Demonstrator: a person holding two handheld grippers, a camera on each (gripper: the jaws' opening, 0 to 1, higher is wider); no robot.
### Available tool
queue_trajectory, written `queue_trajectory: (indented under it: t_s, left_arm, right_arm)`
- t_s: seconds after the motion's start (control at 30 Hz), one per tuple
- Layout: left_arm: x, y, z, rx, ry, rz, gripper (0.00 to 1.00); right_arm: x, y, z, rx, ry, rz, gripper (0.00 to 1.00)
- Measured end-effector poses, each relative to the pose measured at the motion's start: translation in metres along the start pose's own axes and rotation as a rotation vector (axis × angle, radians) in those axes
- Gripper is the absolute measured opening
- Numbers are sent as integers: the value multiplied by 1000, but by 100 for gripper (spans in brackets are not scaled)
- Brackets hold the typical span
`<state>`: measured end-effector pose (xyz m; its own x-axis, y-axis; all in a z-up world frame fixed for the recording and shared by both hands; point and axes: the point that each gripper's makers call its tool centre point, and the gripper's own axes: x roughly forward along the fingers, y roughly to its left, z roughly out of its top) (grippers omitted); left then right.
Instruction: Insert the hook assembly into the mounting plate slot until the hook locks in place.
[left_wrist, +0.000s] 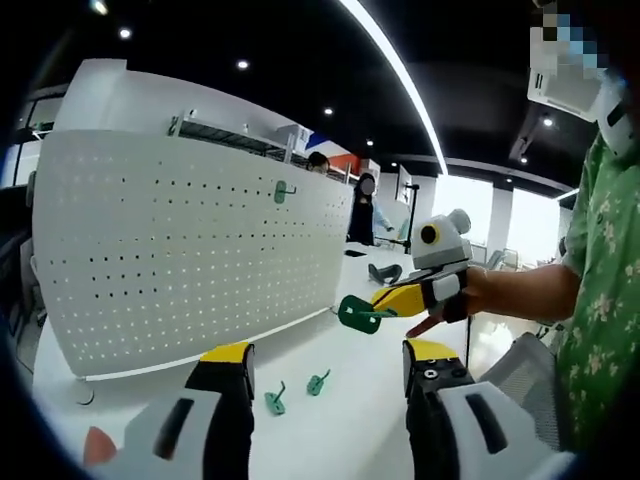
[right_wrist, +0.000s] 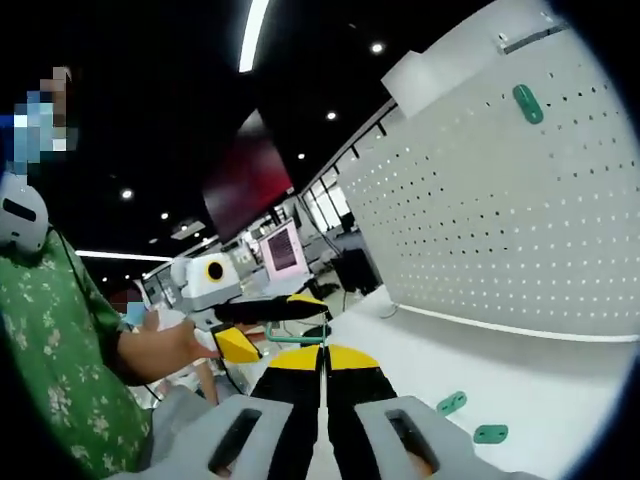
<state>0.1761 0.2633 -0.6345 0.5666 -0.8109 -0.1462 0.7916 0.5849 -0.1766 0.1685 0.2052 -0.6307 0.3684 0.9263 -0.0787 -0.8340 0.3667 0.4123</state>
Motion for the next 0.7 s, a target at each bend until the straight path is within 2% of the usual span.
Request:
queue_trajectory:
  t_s: [0.4,0.7]
  left_arm:
    - [2,-8,15,-27,-47,-62,48]
    - [3,-18,19,-50,-68,-116,31]
  right_arm:
    - [1,12,9,-14,-27,38,0]
    - [3,21,11,-14,-37,62,0]
